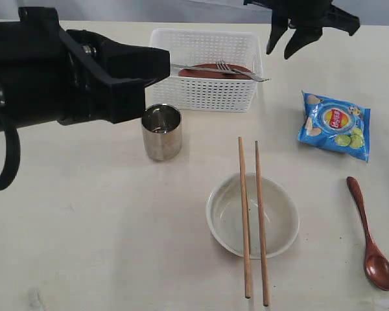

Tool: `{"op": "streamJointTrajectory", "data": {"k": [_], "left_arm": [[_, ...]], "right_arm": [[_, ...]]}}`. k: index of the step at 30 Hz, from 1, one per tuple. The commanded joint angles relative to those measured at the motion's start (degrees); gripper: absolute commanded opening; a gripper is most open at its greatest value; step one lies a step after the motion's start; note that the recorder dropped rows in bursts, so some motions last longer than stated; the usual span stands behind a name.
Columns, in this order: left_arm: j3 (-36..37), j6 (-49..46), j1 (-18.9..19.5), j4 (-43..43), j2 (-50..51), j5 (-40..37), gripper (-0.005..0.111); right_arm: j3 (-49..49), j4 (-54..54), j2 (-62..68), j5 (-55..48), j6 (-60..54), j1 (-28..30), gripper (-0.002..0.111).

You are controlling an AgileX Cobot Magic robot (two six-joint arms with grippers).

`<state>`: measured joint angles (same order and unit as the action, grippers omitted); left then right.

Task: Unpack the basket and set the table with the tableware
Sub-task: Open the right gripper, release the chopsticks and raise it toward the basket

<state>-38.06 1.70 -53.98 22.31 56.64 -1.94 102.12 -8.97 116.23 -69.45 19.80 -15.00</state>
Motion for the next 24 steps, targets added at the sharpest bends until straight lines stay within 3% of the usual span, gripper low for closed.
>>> {"op": "streamJointTrajectory", "data": {"k": [1, 6, 16, 24], "left_arm": [[0.3, 0.2, 0.1, 0.4, -0.6, -0.2, 0.000], [0.3, 0.2, 0.1, 0.4, -0.6, -0.2, 0.000], [0.3, 0.2, 0.1, 0.4, -0.6, -0.6, 0.000], [0.3, 0.2, 0.1, 0.4, -0.6, -1.2, 0.000]], "right_arm": [[-3.5, 5.5, -3.2, 2.6, 9.1, -0.1, 0.032], [-13.9, 13.1, -10.2, 9.5, 15.4, 0.1, 0.032], [-32.8, -5.0, -15.3, 29.4, 17.9, -0.5, 0.032], [-35.5, -12.0, -15.3, 37.0, 17.9, -0.5, 0.032]]}}
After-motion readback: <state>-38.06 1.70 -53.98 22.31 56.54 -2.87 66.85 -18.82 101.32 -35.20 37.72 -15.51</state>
